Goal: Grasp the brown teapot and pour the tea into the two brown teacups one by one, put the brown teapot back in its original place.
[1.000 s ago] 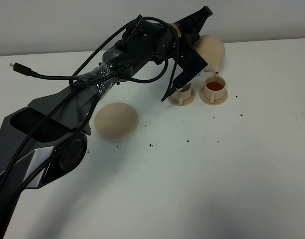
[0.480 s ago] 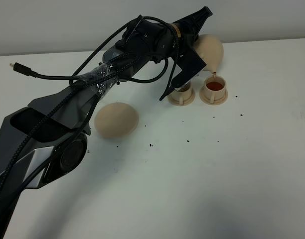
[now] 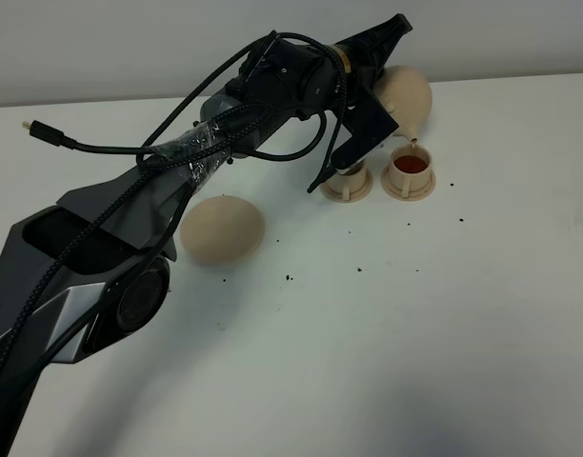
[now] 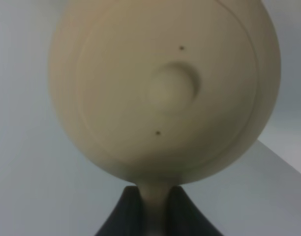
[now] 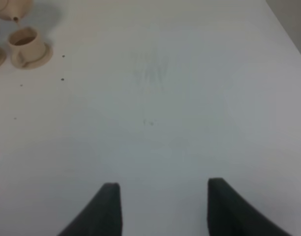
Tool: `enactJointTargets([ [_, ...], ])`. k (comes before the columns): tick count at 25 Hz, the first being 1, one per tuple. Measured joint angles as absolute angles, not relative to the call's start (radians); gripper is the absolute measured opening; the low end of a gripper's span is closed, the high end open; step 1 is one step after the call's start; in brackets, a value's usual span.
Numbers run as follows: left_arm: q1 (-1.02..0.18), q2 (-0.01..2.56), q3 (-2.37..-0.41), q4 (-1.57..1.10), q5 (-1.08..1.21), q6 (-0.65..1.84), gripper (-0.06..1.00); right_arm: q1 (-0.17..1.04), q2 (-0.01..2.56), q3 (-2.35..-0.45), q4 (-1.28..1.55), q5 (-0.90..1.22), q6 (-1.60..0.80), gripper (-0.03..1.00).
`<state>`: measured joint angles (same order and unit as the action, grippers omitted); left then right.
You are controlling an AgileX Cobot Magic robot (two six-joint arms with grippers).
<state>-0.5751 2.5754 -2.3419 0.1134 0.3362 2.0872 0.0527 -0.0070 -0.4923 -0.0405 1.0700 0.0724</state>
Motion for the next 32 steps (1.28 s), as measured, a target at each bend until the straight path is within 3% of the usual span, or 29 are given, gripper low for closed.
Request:
enactJointTargets([
  [32, -0.584, 2.575, -2.342, 0.132, 0.336, 2.088, 0.16, 0.053, -0.007, -0.492, -0.041, 1.070, 0.073, 0.43],
])
